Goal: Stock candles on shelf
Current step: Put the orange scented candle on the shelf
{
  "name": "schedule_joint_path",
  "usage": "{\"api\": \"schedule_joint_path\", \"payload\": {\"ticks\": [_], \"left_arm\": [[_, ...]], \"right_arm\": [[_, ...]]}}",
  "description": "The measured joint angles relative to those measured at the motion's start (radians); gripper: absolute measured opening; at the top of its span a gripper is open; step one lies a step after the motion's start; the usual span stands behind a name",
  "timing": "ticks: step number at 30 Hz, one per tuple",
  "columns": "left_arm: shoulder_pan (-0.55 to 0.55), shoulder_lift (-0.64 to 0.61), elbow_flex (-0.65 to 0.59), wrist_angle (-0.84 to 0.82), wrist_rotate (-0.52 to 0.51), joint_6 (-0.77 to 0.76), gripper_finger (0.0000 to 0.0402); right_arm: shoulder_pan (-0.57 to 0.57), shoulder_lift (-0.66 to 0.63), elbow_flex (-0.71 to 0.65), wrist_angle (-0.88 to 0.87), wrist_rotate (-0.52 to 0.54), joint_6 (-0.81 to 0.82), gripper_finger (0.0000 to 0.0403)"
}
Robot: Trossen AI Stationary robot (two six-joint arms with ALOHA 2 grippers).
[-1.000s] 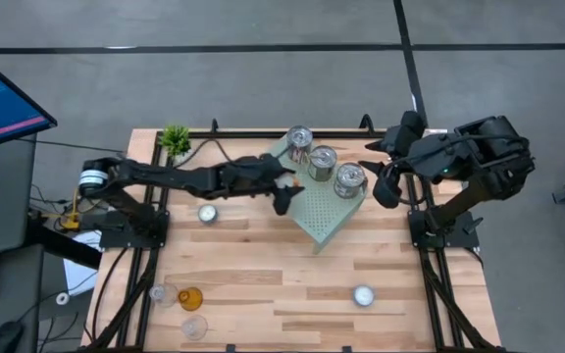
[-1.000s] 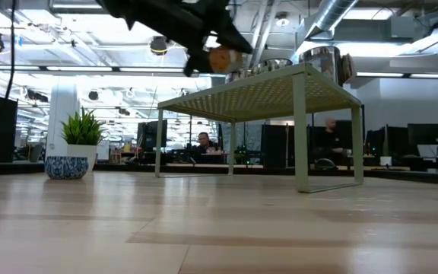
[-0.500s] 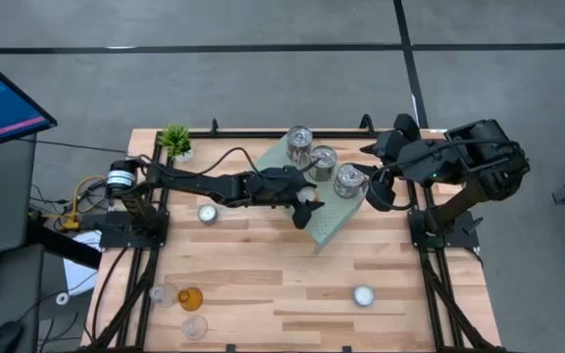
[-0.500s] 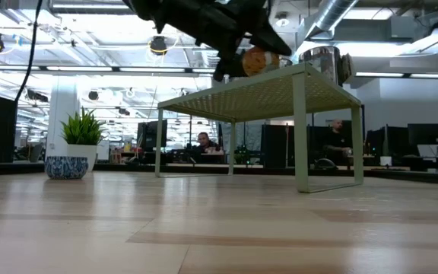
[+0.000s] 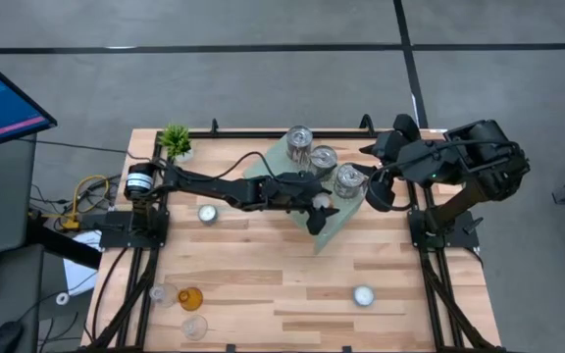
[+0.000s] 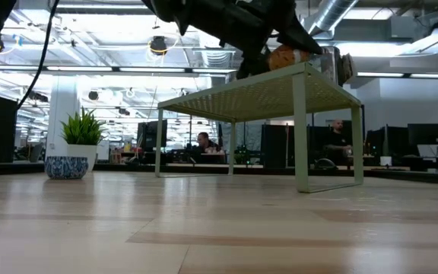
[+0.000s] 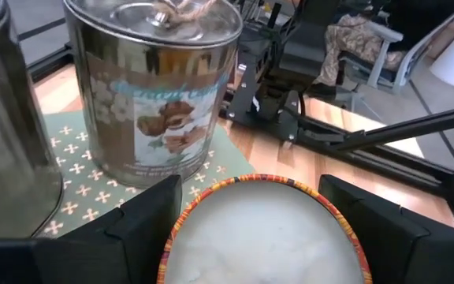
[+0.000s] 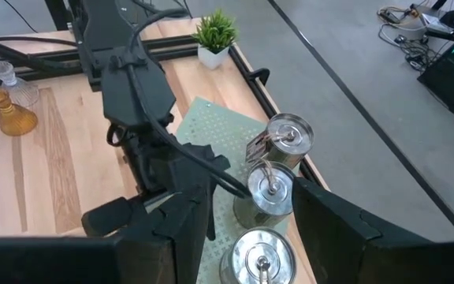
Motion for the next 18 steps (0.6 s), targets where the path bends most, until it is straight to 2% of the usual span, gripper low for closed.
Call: {"api": "schedule_joint_path", "payload": {"ticks": [18], "left_arm": [[-0.008, 0.028, 0.001, 0.011, 0.009, -0.009, 0.0291]], "right_arm": [[0.0, 0.0, 0.0, 0.001, 0.0, 0.005, 0.0172]]}}
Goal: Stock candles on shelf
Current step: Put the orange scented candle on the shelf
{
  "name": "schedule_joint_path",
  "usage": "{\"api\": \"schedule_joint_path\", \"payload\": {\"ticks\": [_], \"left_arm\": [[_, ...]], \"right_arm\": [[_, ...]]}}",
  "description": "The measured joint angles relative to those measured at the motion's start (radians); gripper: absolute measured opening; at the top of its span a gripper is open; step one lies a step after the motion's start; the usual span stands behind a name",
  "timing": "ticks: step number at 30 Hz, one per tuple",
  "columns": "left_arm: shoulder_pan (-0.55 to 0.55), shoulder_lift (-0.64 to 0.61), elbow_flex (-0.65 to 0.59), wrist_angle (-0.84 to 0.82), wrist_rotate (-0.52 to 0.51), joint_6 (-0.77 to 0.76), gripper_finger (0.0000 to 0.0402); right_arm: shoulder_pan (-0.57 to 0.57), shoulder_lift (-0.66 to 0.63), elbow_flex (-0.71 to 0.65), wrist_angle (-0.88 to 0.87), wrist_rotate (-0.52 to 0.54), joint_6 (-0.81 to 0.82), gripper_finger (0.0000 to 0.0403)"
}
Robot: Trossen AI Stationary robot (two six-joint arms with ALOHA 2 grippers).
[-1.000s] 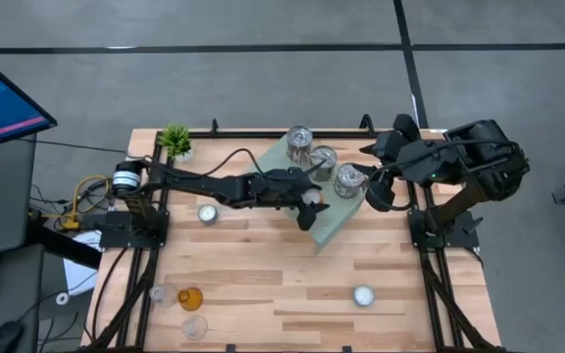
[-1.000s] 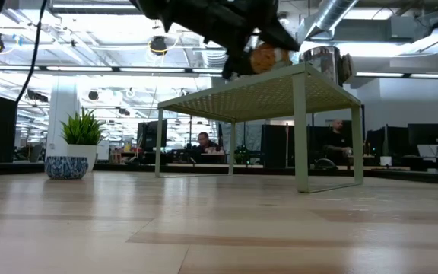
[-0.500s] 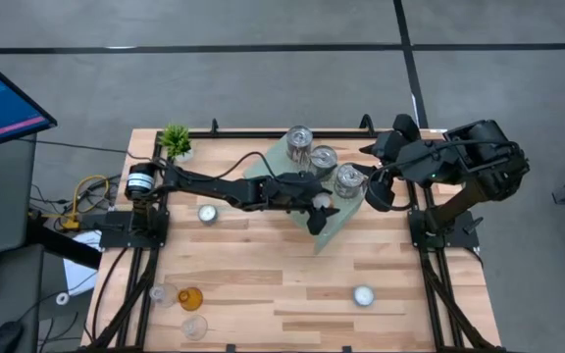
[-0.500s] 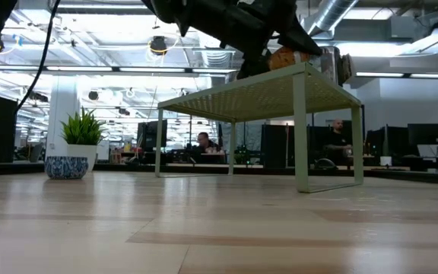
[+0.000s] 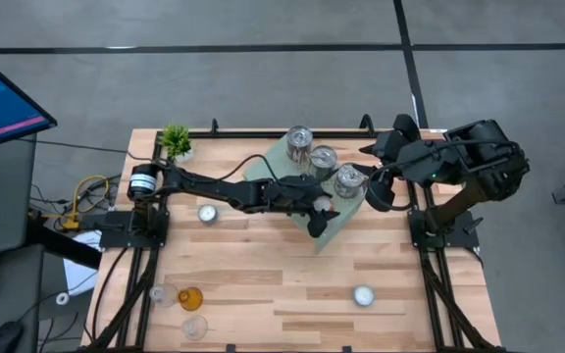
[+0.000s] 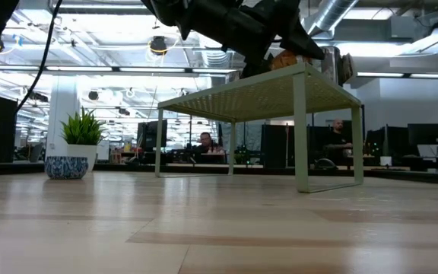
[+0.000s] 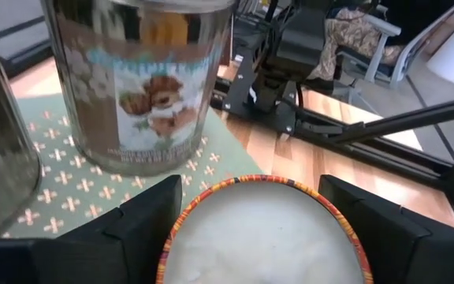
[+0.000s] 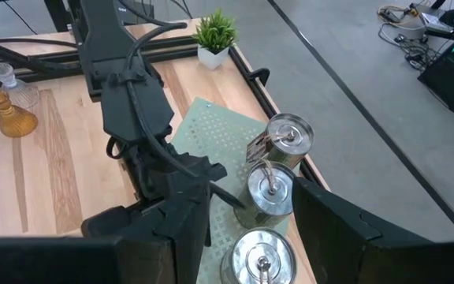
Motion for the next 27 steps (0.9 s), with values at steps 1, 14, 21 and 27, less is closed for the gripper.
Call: {"api": "schedule_joint_path", "payload": {"ticks": [1, 14, 21, 27], "left_arm": [[0.0, 0.0, 0.0, 0.002, -0.001, 0.005, 0.0292], [0.018, 0.0, 0.0, 0.007, 0.001, 0.01, 0.0299], [0.029, -0.001, 0.0, 0.009, 0.039, 0.026, 0.0306], [0.03, -0.001, 0.0, 0.01, 0.043, 0.036, 0.0329]], "right_arm": [[0.0, 0.0, 0.0, 0.0, 0.0, 0.0, 0.0172], [0.001, 0.0, 0.0, 0.0, 0.0, 0.003, 0.0172], [0.001, 0.0, 0.0, 0.0, -0.041, 0.003, 0.0172], [0.001, 0.0, 0.0, 0.0, -0.056, 0.003, 0.0172]]}}
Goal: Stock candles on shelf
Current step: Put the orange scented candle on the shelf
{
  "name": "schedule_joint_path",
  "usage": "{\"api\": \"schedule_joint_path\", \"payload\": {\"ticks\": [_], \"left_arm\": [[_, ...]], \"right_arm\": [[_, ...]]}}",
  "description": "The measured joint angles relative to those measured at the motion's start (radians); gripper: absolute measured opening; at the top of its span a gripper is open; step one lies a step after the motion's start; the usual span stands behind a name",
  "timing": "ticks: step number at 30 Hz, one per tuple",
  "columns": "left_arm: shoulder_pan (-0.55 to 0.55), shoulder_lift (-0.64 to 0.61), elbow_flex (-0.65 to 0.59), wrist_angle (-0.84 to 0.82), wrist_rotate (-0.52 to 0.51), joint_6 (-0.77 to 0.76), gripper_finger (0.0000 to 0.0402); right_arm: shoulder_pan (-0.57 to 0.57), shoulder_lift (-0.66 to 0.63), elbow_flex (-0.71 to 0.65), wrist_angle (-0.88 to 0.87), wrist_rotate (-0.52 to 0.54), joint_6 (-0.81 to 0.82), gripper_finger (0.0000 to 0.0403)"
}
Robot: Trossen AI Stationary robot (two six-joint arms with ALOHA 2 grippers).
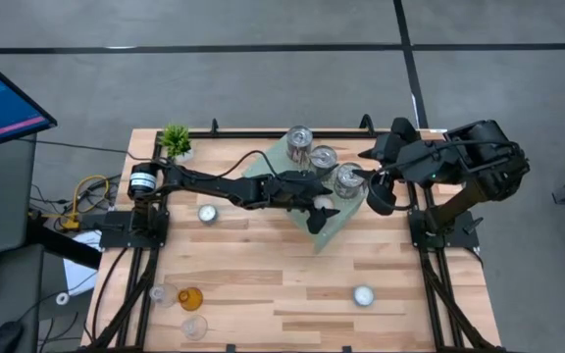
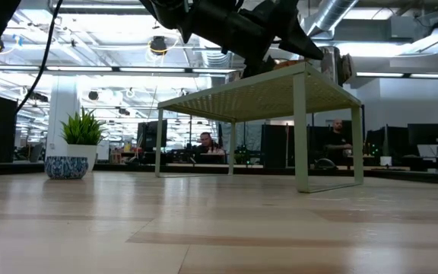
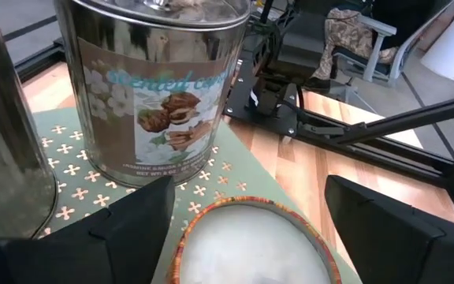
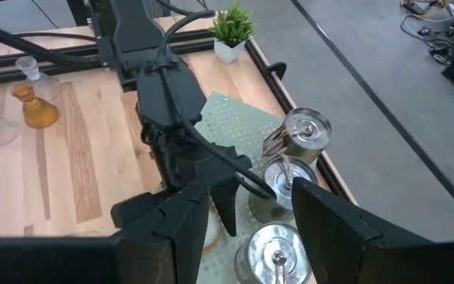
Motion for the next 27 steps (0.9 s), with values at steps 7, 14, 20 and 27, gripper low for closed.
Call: {"api": "schedule_joint_path", "payload": {"ticks": [7, 14, 20, 27], "left_arm": [[0.001, -0.129, -0.002, -0.08, -0.001, 0.09, 0.0336], [0.001, -0.394, -0.042, -0.385, -0.058, 0.132, 0.0283], [-0.021, -0.44, -0.223, -0.242, -0.064, 0.053, 0.0091], [-0.027, -0.315, -0.32, 0.047, -0.099, -0.052, 0.0004]], "right_arm": [[0.0, 0.0, 0.0, 0.0, 0.0, 0.0, 0.0172], [0.0, 0.0, 0.0, 0.0, 0.0, 0.0, 0.0172], [0.0, 0.0, 0.0, 0.0, 0.002, 0.0, 0.0172], [0.001, 0.005, 0.0, 0.0, 0.001, 0.0, 0.0172]]}}
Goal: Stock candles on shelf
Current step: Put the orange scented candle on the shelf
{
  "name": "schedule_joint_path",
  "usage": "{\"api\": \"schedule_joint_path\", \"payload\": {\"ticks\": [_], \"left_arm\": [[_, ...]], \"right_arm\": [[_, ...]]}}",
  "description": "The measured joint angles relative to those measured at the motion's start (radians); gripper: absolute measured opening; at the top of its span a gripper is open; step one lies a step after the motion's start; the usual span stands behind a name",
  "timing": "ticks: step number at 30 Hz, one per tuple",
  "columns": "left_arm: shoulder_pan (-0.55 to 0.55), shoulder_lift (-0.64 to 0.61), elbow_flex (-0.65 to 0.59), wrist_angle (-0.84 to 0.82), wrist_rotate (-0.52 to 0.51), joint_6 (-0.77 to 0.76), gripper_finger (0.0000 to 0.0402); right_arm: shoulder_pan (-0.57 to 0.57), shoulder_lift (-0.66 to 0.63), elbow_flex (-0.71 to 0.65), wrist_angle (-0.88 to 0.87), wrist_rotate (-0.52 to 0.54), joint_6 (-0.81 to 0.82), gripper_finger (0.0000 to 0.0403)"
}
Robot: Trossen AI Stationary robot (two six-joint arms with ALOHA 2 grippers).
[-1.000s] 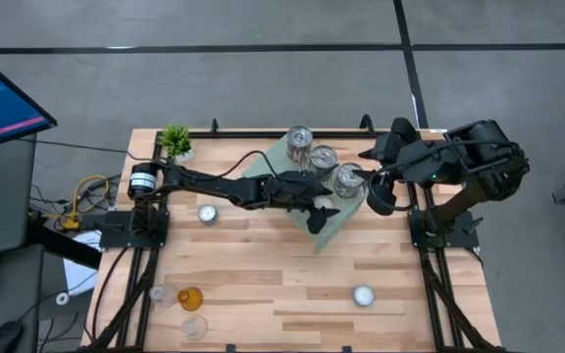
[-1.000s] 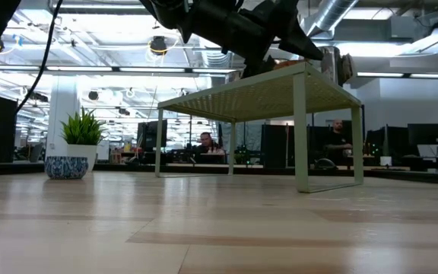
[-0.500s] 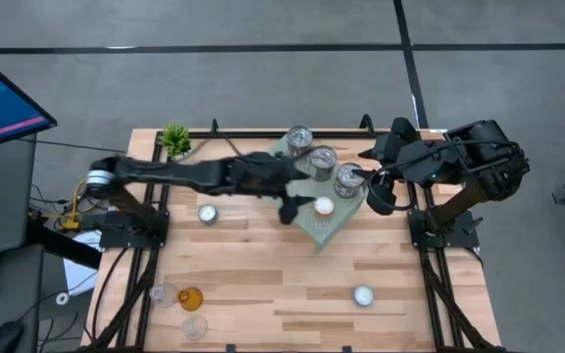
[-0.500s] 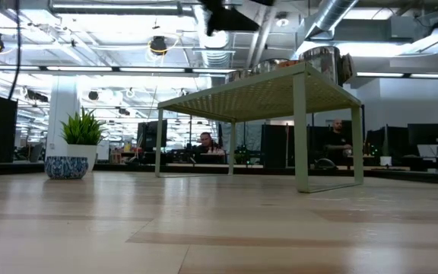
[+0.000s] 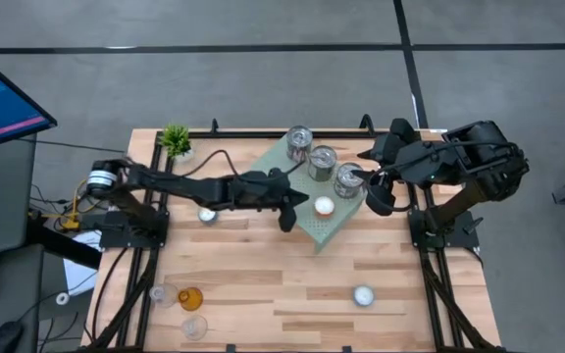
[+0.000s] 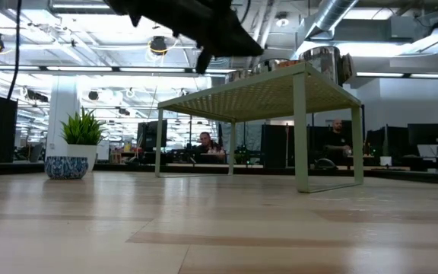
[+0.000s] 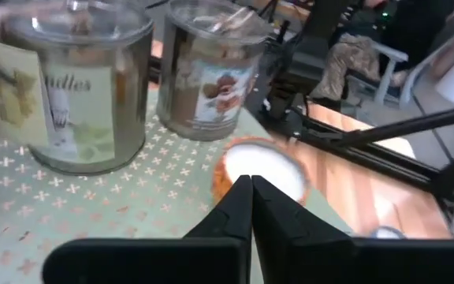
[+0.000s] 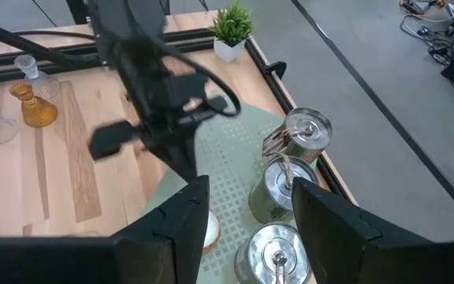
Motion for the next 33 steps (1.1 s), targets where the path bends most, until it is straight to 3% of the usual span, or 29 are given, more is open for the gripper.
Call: {"api": "schedule_joint_path", "payload": {"ticks": [10, 26, 30, 33], "left_arm": [[0.003, 0.127, 0.004, 0.066, -0.001, -0.054, 0.0002], [0.049, 0.133, 0.035, 0.089, 0.017, -0.049, 0.0001], [0.067, 0.096, 0.035, 0.025, 0.134, -0.06, 0.0001], [0.048, 0.021, 0.036, -0.075, 0.162, -0.055, 0.0001]], "right_arm": [[0.0, 0.0, 0.0, 0.0, -0.018, 0.0, 0.0172], [0.0, 0.0, 0.0, -0.001, -0.02, -0.011, 0.0172], [0.0, 0.0, 0.0, -0.001, -0.02, -0.01, 0.0172], [0.0, 0.0, 0.0, -0.001, -0.02, -0.01, 0.0172]]}}
